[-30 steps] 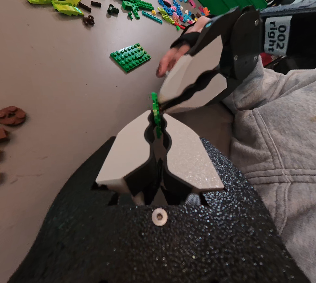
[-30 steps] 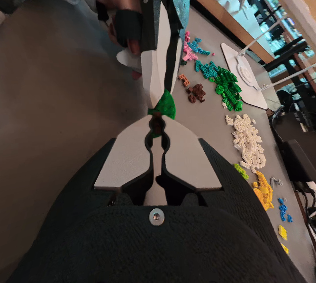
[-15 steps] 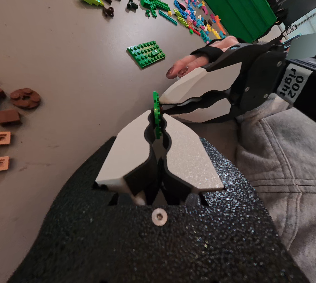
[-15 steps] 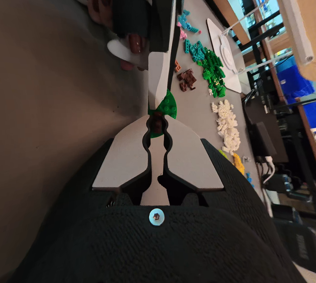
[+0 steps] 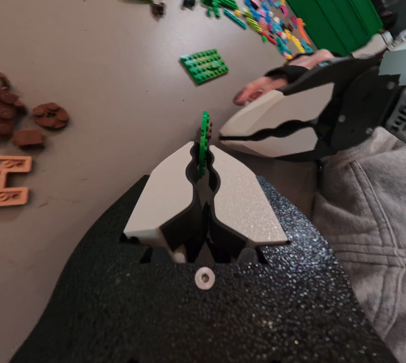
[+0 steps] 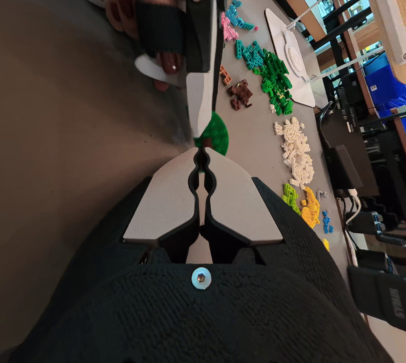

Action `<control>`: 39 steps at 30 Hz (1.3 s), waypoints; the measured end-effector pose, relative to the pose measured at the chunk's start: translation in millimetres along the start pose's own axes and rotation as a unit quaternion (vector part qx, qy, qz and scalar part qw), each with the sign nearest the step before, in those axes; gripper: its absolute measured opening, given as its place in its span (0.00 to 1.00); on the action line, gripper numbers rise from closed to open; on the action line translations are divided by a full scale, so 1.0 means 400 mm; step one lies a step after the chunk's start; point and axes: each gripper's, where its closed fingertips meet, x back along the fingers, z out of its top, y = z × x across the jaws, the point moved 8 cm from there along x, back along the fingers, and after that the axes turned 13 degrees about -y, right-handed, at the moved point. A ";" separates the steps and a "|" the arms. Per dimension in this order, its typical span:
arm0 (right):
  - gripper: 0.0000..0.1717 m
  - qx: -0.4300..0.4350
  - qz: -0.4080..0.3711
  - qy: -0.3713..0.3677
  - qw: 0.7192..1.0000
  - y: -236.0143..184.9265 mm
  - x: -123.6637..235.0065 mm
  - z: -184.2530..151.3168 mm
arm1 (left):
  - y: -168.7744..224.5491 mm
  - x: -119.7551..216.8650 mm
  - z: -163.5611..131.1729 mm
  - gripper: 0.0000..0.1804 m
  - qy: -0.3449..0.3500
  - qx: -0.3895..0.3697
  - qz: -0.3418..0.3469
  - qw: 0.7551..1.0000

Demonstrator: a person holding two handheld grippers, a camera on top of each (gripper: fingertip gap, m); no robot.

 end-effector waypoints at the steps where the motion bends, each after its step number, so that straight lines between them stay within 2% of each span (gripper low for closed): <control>1: 0.00 0.001 0.004 -0.002 1.000 -0.002 0.001 -0.004 | -0.006 0.004 0.001 0.02 0.009 0.011 0.005 1.000; 4: 0.00 -0.015 0.009 -0.001 1.000 -0.006 0.006 -0.019 | -0.007 0.006 0.001 0.02 0.012 0.016 -0.004 1.000; 7: 0.00 -0.082 0.017 -0.006 0.996 0.008 0.005 -0.027 | 0.000 0.001 0.001 0.02 0.003 0.003 -0.011 1.000; 10: 0.10 -0.160 0.033 -0.014 0.986 0.031 -0.001 -0.029 | 0.005 0.007 0.003 0.02 0.020 -0.006 -0.016 1.000; 13: 0.17 -0.216 0.067 -0.010 0.974 0.044 -0.005 -0.028 | 0.020 0.018 0.016 0.02 0.071 -0.029 -0.021 0.997; 15: 0.21 -0.255 0.080 0.018 0.964 0.056 0.001 -0.023 | 0.028 0.026 0.024 0.02 0.100 -0.053 -0.007 0.994; 20: 0.21 -0.358 0.093 0.114 0.922 0.093 0.030 -0.020 | 0.053 0.042 0.039 0.02 0.167 -0.129 0.033 0.977; 28: 0.17 -0.323 -0.006 0.132 0.937 0.100 0.045 -0.012 | 0.071 0.037 0.047 0.02 0.206 -0.139 0.039 0.968; 39: 0.17 -0.371 0.015 0.159 0.915 0.109 0.047 -0.021 | 0.086 0.031 0.049 0.02 0.222 -0.157 0.085 0.959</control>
